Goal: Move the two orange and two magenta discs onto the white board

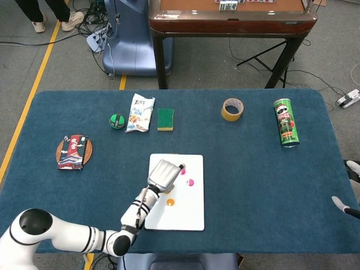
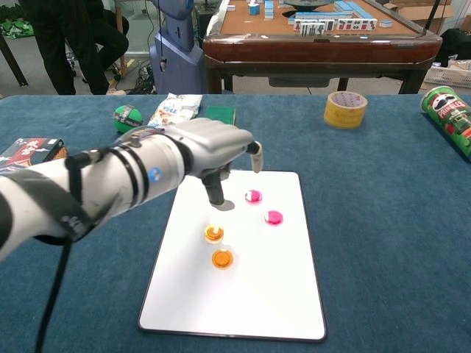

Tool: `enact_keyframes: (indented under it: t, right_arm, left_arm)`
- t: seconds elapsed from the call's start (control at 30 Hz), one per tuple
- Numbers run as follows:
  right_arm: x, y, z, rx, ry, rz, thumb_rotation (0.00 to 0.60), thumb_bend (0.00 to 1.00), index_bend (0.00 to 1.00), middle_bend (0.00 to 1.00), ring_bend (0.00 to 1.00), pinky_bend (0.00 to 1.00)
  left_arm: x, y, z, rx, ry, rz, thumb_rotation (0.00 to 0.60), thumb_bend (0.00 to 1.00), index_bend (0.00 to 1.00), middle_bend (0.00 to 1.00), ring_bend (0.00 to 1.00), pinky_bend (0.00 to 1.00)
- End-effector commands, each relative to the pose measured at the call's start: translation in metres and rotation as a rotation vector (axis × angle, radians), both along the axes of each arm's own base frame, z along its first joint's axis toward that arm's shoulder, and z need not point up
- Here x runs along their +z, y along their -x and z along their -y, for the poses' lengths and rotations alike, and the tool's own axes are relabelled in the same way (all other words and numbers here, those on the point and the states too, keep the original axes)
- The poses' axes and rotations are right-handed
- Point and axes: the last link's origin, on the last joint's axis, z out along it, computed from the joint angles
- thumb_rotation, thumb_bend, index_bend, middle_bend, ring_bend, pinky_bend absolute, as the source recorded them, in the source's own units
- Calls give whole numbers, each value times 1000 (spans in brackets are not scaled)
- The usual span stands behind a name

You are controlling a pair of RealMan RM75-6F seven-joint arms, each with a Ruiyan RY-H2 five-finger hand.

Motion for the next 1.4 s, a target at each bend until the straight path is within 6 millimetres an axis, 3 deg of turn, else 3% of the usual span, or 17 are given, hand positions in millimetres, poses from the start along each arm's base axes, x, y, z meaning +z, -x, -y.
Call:
enact_keyframes:
  t: [0.03,0.07,0.17,0.23,0.33,0.43,0.6,0.83,1.2,1.4]
  right_arm:
    - [-3,-2,2,0,-11,-7,600,0,178,267,262,379]
    - [-4,-2,2,1,-14,-9,600,0,178,267,262,379]
    - [-8,-3,4,-1,-26,-19,600,0,178,267,262,379]
    - [-10,-5,5,-1,-36,-27,600,0,178,267,262,379]
    - [-14,-6,7,0,-46,-36,600,0,178,267,262,379]
    - [-16,-7,9,-1,-54,-45,600,0,178,267,262,379]
    - [-20,-8,11,-5,-67,-55,600,0,178,267,262,379]
    - [-25,-10,14,-7,-77,-74,600,0,178,268,262,379]
    - [-32,-13,18,-11,-91,-102,600,0,178,268,262,379]
    - [-31,-13,17,-12,-82,-104,600,0,178,268,262,379]
  left_arm:
    - [27,29,8,-7,-53,-9,600,262,308,979,964,1000]
    - [34,35,10,-9,-67,-8,600,262,302,952,930,1000]
    - [54,57,17,14,-89,-18,600,262,276,703,691,977]
    - [69,72,21,33,-111,-19,600,262,265,569,565,910]
    - [90,96,27,57,-162,-8,600,262,262,450,433,788]
    - [108,121,34,77,-217,-2,600,262,268,398,369,709]
    - [136,161,43,111,-290,-22,600,262,277,361,337,653]
    - [175,201,65,128,-328,-66,600,262,299,321,295,590]
    - [206,236,107,256,-444,-20,600,262,311,321,295,589]
    - [211,247,128,284,-498,8,600,262,336,321,300,589]
